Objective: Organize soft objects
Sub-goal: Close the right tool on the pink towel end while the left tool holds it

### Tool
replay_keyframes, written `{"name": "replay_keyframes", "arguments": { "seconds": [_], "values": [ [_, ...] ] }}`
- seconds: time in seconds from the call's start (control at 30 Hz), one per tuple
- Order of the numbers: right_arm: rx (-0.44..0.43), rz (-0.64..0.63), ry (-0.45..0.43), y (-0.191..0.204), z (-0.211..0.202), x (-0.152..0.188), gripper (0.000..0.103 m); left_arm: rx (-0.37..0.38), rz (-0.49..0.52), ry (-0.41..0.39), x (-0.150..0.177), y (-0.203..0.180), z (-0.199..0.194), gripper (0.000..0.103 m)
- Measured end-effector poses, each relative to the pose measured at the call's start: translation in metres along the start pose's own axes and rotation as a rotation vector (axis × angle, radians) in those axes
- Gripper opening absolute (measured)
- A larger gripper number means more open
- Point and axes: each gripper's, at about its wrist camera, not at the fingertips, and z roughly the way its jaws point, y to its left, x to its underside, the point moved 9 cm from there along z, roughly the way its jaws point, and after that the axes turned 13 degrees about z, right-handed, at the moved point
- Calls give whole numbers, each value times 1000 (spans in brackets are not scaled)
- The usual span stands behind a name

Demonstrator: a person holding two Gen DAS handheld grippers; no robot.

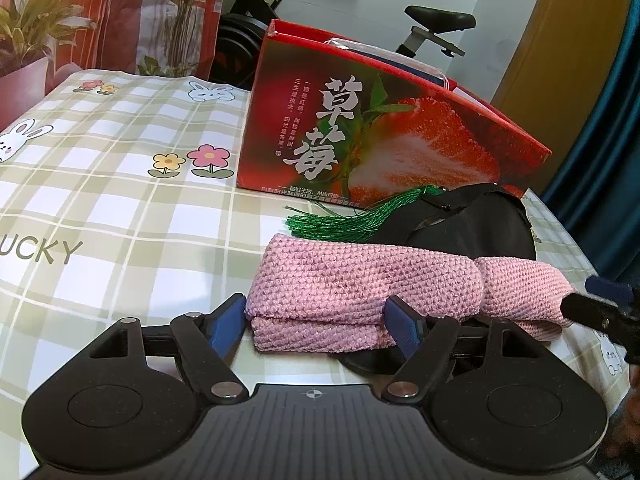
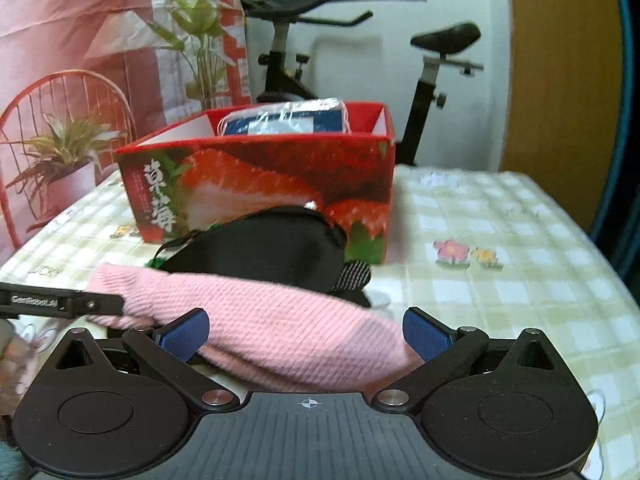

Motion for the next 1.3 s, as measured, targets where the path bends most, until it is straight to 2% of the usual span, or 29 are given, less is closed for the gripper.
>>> {"name": "replay_keyframes", "arguments": {
  "seconds": [0.27,0.5,0.7,0.77,0.87,0.97,1.07,1.2,1.3],
  "values": [
    [-33,62,78,2,14,11,100,5,1,-3,1,0,0,77],
    [-67,228,163,-10,38,10,95,-2,15,-3,1,-2,1,77],
    [-103,226,126,0,36,-3,71,-3,25,-2,1,-2,1,78],
    [-111,218,118,4,34,-8,59,-3,27,-2,1,-2,1,78],
    [-108,194,88,9,27,-18,52,-2,26,-3,1,-3,1,78],
    [-91,85,19,25,15,-29,46,-4,28,-2,2,-3,2,78],
    [-119,-2,-44,41,3,-38,41,-5,31,-2,2,-3,2,79],
    [-162,-35,-54,52,4,-44,36,-5,31,-2,2,-4,2,79],
    [-148,-16,-45,45,14,-41,27,-5,30,-3,2,-4,2,79]
  ]
}}
